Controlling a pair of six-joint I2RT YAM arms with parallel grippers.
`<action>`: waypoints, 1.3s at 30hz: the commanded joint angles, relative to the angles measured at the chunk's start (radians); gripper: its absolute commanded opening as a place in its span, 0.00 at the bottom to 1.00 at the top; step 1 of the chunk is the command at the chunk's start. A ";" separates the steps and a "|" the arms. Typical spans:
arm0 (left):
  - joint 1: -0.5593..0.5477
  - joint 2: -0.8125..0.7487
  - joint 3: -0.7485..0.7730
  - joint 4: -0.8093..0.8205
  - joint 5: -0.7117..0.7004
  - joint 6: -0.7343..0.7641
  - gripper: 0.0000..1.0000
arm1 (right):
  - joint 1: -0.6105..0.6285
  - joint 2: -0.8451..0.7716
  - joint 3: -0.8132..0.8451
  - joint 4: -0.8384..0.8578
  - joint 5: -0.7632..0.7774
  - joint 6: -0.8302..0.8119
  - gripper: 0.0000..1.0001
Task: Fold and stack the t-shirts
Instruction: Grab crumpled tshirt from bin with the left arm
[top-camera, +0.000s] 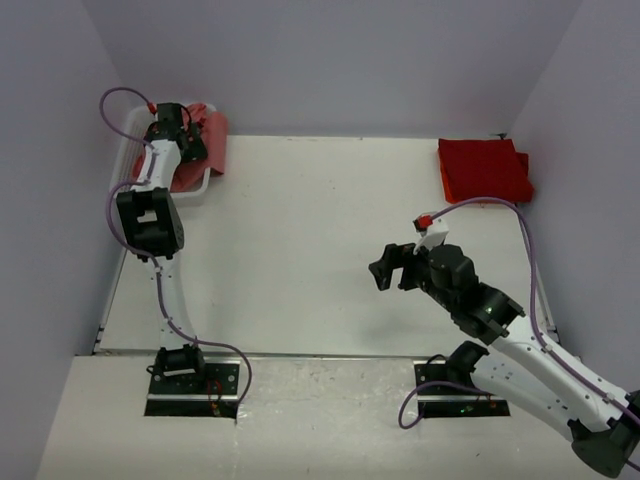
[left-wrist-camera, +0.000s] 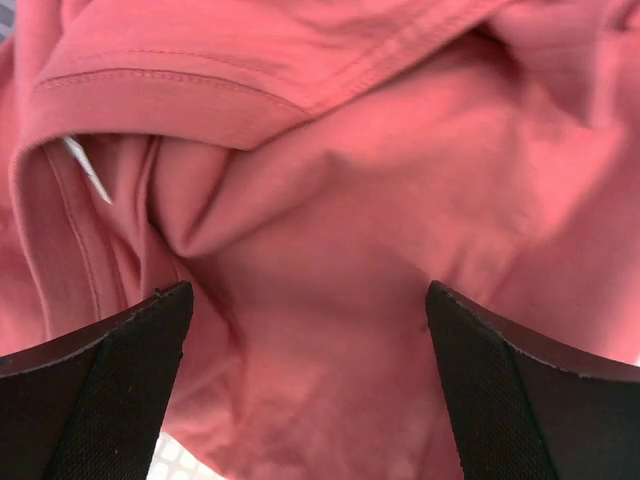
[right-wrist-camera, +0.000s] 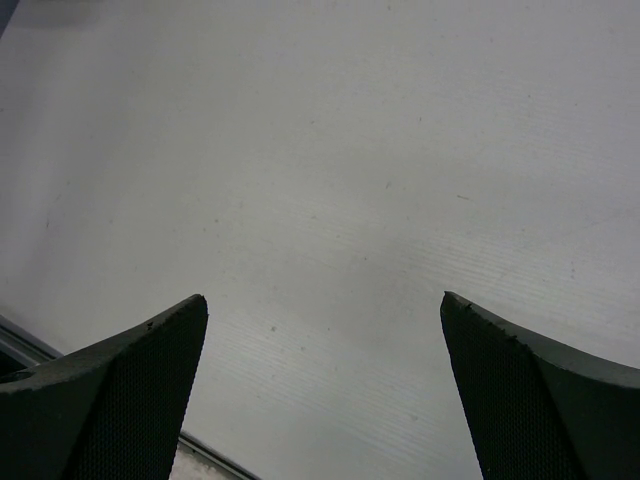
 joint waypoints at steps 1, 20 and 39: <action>0.004 0.036 0.054 -0.054 -0.051 0.039 0.98 | 0.008 -0.006 0.020 -0.006 0.015 0.017 0.99; 0.060 0.100 0.028 0.034 0.007 0.045 0.30 | 0.006 -0.001 -0.009 0.003 -0.003 0.039 0.99; 0.074 -0.294 -0.063 0.226 0.264 -0.011 0.00 | 0.008 0.092 -0.032 0.078 -0.038 0.040 0.99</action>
